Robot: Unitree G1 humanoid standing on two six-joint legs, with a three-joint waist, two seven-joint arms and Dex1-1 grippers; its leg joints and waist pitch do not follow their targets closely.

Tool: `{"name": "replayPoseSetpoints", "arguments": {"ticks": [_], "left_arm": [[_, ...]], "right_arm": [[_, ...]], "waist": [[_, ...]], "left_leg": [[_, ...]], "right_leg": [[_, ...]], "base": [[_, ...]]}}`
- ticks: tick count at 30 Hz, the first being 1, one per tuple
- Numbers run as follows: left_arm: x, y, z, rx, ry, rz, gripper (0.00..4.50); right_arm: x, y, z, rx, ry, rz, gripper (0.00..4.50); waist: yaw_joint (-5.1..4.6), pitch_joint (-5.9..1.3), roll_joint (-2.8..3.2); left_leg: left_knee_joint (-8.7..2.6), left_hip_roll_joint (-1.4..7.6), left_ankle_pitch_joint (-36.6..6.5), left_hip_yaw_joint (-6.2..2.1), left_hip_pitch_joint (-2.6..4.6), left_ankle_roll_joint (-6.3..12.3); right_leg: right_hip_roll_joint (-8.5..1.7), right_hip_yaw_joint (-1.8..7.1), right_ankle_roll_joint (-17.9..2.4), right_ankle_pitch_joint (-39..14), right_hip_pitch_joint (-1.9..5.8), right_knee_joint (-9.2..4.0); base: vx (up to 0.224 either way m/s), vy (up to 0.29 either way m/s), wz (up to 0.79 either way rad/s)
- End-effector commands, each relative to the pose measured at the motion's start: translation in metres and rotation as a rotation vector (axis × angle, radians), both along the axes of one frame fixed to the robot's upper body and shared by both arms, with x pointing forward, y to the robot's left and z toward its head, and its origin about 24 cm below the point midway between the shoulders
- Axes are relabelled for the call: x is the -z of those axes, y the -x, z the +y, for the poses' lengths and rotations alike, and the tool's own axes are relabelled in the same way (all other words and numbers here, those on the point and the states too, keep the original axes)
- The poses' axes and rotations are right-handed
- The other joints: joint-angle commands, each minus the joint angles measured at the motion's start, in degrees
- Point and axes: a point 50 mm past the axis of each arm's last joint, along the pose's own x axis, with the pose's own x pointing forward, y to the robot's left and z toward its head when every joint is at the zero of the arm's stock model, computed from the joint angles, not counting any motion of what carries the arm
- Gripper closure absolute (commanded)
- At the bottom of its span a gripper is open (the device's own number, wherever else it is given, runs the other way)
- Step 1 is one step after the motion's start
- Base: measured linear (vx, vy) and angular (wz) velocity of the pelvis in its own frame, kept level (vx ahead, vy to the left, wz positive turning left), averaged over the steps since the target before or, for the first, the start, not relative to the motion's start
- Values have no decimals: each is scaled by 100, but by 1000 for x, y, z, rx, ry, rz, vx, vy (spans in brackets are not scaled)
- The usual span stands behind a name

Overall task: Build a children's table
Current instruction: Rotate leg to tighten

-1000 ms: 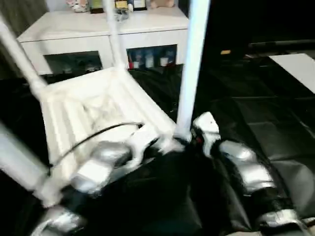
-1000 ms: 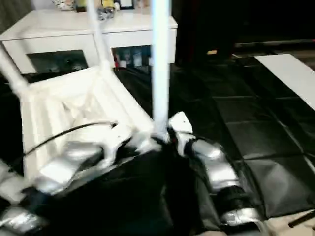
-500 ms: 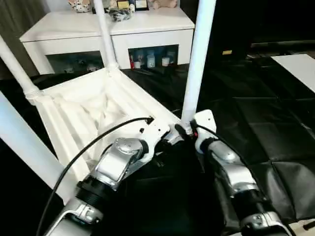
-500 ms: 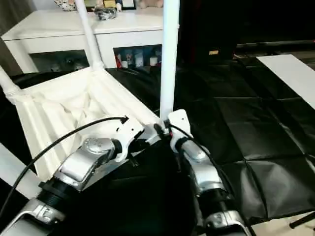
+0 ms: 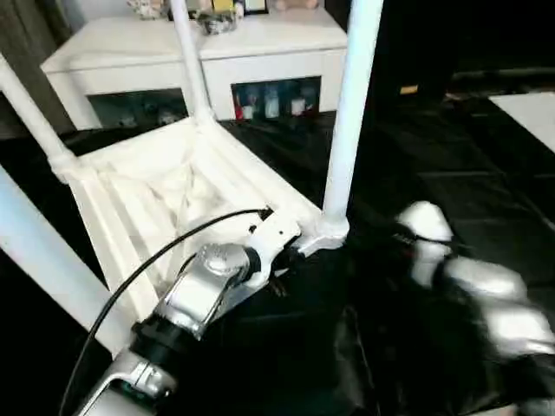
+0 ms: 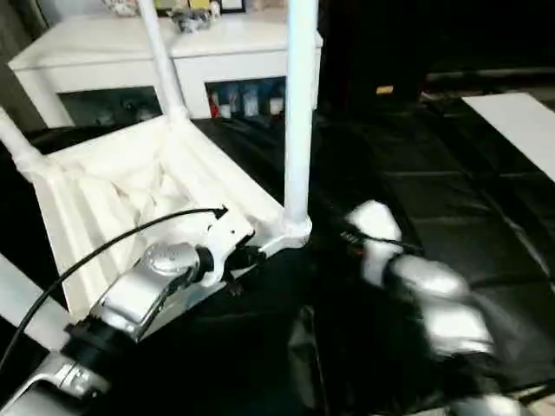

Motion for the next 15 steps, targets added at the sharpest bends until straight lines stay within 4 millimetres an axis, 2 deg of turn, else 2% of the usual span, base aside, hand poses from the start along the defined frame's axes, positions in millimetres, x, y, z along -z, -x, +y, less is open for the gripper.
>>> {"name": "replayPoseSetpoints", "arguments": {"ticks": [1, 2, 6, 7, 8, 10, 11, 13, 14, 15], "left_arm": [[-16, 2, 0, 34, 89, -16, 383], [-18, 6, 3, 54, 102, -7, 359], [-21, 14, 9, 81, 126, 10, 343], [-22, 15, 11, 83, 131, 15, 333], [-25, 22, 16, 111, 139, 29, 320], [-29, 31, 22, 157, 144, 45, 311], [-29, 31, 22, 157, 144, 45, 306], [-34, 46, 30, 229, 143, 81, 289], [-34, 48, 32, 240, 140, 91, 277], [-35, 51, 33, 245, 137, 99, 270]], "right_arm": [[-8, 4, 3, -81, -20, -13, 84], [-8, 7, 4, -109, -26, 1, 84], [-6, 12, 13, -185, -30, 22, 84], [-5, 12, 16, -200, -30, 25, 84], [-3, 13, 29, -248, -38, 34, 84], [-2, 12, 42, -295, -55, 45, 84], [-2, 12, 42, -295, -55, 45, 84], [-2, 11, 59, -367, -66, 64, 84], [-1, 11, 61, -382, -69, 69, 84], [-2, 11, 63, -394, -71, 74, 84]], "waist": [[27, -352, -130], [24, -352, -145], [13, -341, -136], [17, -347, -133], [22, -344, -158], [5, -332, -164], [-2, -325, -141], [17, -327, -142], [-4, -312, -140], [-4, -292, -125]], "left_leg": [[-410, 166, -1372, -42, 42, 546], [-408, 172, -1366, -37, 42, 562], [-419, 185, -1282, -43, 37, 621], [-413, 186, -1290, -36, 54, 609], [-425, 192, -1338, -42, 57, 578], [-441, 192, -1363, -47, 37, 546], [-449, 192, -1442, -41, 64, 501], [-453, 202, -1513, -45, 97, 441], [-480, 204, -1536, -55, 59, 415], [-485, 202, -1663, -43, 91, 360]], "right_leg": [[-262, 146, -1153, -1793, 275, -424], [-252, 142, -1191, -1729, 280, -410], [-232, 144, -1238, -1614, 259, -380], [-231, 146, -1246, -1610, 249, -379], [-247, 150, -1264, -1684, 252, -366], [-242, 147, -1234, -1772, 257, -368], [-225, 158, -1229, -1807, 220, -377], [-224, 160, -1230, -1826, 212, -368], [-225, 164, -1252, -1803, 226, -344], [-205, 166, -1208, -1901, 196, -371]], "base": [[0, 0, 0], [0, 0, 0], [0, 0, 0], [0, 0, 0], [0, 0, 0], [0, 0, 0], [0, 0, 0], [0, 0, 0], [0, 0, 0], [0, 0, 0]]}}
